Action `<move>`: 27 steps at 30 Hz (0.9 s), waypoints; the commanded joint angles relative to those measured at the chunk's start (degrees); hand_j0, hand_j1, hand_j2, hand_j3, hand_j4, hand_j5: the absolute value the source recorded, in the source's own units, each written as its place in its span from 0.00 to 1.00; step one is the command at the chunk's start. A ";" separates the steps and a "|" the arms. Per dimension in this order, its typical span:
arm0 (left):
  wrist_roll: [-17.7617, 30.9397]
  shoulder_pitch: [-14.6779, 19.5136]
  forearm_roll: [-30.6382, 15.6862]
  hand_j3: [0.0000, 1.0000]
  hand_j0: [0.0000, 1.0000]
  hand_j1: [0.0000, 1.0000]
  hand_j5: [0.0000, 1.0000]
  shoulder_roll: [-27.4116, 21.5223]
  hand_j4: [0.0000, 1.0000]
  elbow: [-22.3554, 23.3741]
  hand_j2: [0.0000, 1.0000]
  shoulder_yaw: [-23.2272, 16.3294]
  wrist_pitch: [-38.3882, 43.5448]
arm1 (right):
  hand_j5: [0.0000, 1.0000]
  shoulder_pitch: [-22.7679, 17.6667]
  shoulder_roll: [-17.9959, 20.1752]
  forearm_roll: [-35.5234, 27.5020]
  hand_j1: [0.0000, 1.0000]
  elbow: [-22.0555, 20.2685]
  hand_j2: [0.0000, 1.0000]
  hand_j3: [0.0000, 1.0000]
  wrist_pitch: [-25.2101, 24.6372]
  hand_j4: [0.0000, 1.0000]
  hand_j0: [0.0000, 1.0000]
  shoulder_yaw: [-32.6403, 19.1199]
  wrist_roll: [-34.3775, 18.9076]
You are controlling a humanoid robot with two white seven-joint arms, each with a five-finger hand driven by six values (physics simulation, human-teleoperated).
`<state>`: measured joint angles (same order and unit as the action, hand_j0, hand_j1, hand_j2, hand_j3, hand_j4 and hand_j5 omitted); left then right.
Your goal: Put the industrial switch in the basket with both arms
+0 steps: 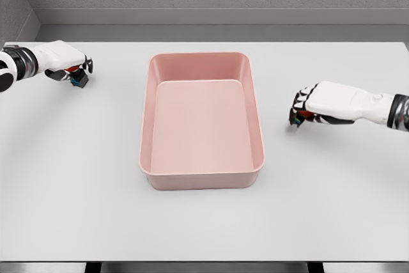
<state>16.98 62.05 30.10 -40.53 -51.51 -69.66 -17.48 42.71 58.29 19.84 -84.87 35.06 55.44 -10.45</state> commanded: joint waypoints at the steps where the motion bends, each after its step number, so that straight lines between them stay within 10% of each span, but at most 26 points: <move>1: -0.02 0.00 0.05 0.54 0.54 0.54 0.54 -0.07 0.54 -0.09 0.54 0.05 -0.18 | 0.49 0.00 0.68 -0.51 0.49 -0.64 0.49 0.49 -0.06 0.49 0.49 -0.85 0.08; 27: 1.39 4.04 -5.66 0.50 0.50 0.50 0.50 -2.27 0.50 -8.00 0.50 0.58 -9.67 | 0.49 3.25 0.77 -2.27 0.49 -3.81 0.49 0.49 -0.06 0.49 0.49 -2.70 0.69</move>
<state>18.05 66.45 25.64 -42.46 -58.57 -69.22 -26.27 45.97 58.94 18.22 -88.24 35.06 52.81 -9.79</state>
